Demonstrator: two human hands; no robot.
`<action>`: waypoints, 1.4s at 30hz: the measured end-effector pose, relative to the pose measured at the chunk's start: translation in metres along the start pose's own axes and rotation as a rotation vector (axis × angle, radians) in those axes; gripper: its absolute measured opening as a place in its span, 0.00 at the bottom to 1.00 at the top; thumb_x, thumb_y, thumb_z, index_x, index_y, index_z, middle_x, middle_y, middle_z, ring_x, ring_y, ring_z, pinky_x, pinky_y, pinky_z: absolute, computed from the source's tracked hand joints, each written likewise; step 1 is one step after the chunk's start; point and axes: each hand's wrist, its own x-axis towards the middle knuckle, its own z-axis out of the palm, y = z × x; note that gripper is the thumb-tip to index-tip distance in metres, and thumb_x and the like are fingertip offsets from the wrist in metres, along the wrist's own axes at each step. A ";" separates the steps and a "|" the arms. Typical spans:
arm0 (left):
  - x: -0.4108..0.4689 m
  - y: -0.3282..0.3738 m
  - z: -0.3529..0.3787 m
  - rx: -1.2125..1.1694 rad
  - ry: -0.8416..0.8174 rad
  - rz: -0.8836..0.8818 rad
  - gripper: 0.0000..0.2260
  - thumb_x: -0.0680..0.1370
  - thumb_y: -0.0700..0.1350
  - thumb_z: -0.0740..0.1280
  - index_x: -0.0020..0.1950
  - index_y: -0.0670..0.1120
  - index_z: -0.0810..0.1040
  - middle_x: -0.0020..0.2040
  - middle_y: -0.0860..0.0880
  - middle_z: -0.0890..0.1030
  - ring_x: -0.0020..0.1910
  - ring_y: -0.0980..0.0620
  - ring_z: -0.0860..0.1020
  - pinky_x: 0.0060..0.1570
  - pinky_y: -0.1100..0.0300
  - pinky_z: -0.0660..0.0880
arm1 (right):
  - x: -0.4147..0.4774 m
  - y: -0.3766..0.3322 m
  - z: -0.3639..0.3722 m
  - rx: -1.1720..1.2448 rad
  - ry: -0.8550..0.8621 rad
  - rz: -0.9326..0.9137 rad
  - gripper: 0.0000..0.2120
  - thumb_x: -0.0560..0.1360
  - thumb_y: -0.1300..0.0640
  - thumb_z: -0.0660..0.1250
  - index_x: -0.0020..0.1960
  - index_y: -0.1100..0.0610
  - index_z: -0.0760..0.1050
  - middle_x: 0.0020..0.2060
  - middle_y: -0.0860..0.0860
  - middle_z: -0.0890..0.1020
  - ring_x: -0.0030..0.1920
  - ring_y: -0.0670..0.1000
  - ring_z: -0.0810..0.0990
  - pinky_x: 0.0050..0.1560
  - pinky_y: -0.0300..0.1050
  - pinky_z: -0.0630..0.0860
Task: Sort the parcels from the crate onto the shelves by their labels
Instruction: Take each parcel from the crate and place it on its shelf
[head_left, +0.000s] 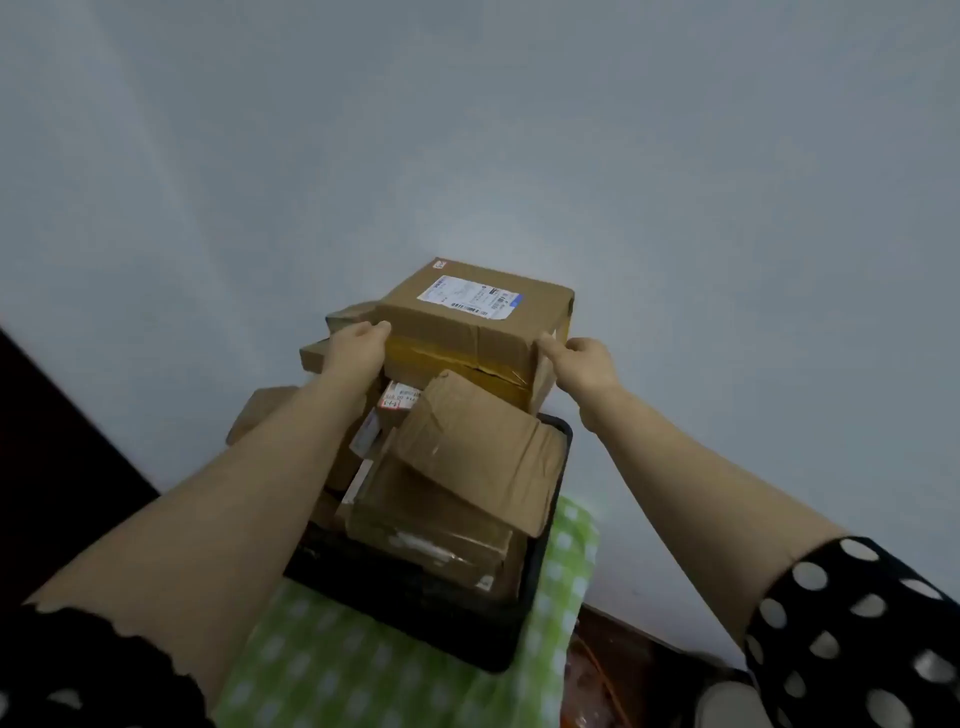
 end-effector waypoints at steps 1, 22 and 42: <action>0.004 0.003 0.001 0.001 0.002 0.002 0.15 0.81 0.49 0.59 0.65 0.46 0.74 0.59 0.47 0.77 0.53 0.49 0.75 0.52 0.56 0.71 | 0.002 -0.004 0.004 0.008 -0.011 0.021 0.25 0.77 0.44 0.62 0.64 0.62 0.71 0.56 0.55 0.77 0.52 0.52 0.74 0.50 0.46 0.71; 0.086 0.014 -0.017 -0.306 -0.068 0.017 0.19 0.78 0.52 0.65 0.66 0.45 0.72 0.56 0.50 0.74 0.57 0.50 0.72 0.63 0.52 0.71 | 0.011 -0.040 0.055 0.105 0.089 0.026 0.22 0.79 0.45 0.56 0.66 0.58 0.68 0.60 0.54 0.75 0.59 0.55 0.74 0.61 0.52 0.72; -0.143 -0.028 -0.195 -0.721 0.370 0.073 0.17 0.80 0.38 0.61 0.68 0.48 0.73 0.55 0.49 0.81 0.56 0.52 0.77 0.59 0.47 0.75 | -0.137 -0.091 0.096 0.604 -0.645 -0.266 0.37 0.66 0.48 0.76 0.72 0.40 0.65 0.61 0.48 0.77 0.56 0.50 0.78 0.53 0.48 0.79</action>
